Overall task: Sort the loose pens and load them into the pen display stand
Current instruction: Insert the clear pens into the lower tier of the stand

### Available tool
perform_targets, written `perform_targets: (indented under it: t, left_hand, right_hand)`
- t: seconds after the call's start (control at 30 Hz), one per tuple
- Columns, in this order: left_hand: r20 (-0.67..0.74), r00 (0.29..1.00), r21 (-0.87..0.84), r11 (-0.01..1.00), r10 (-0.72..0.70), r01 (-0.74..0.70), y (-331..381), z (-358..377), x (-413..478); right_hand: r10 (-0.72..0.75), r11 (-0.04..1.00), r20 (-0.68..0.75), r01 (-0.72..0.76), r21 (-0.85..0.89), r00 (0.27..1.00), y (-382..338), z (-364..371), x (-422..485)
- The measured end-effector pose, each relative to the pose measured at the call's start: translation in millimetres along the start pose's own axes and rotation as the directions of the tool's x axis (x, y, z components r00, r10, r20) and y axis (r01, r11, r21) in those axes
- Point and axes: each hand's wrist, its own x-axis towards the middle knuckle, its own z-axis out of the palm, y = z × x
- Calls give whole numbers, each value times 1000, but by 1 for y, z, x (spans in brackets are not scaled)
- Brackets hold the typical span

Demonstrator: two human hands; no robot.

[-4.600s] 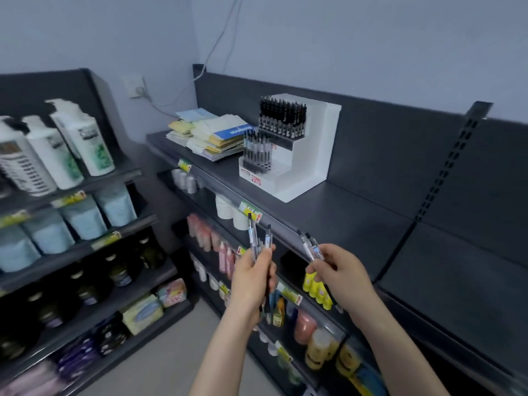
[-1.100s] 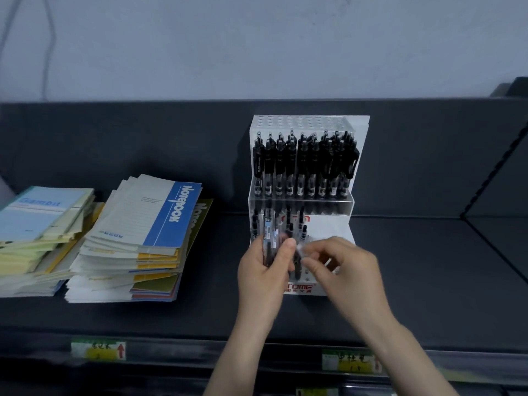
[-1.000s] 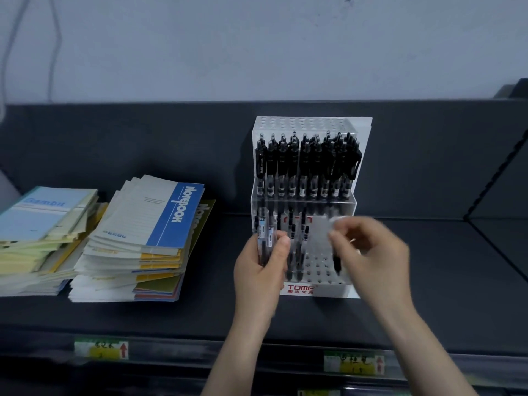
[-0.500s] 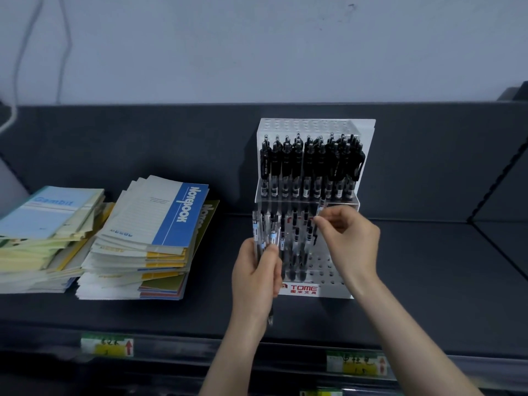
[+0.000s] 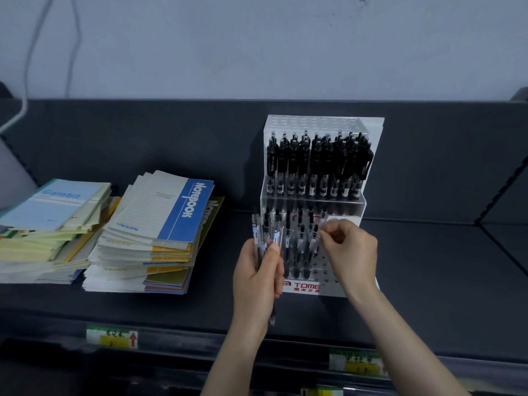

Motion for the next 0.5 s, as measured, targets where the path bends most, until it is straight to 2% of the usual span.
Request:
perform_targets:
  t: [0.1,0.2,0.23,0.37,0.5]
  left_hand:
    - [8,1000,-7,1000,11,-11,-1,-1,-2]
    - [31,999,-16,999,28,-27,-1,0,-3]
    - [37,999,-20,999,35,-34,-2,1,-2]
    - [114,992,-17,998,62,-61,-4,11,-3]
    - [197,980,-10,999,41,-40,-5,24,-5]
  right_hand:
    - [-8,1000,27,9,-18,1000,0,-6,0]
    - [16,994,-69,-9,105,997,-11,-22,-6]
    - [29,987,-54,-20,160,998,-17,-28,-9]
    - [46,946,210,-110,304,977,-34,-37,-20]
    - [74,933,239,-152,326,968,-33,-42,-23]
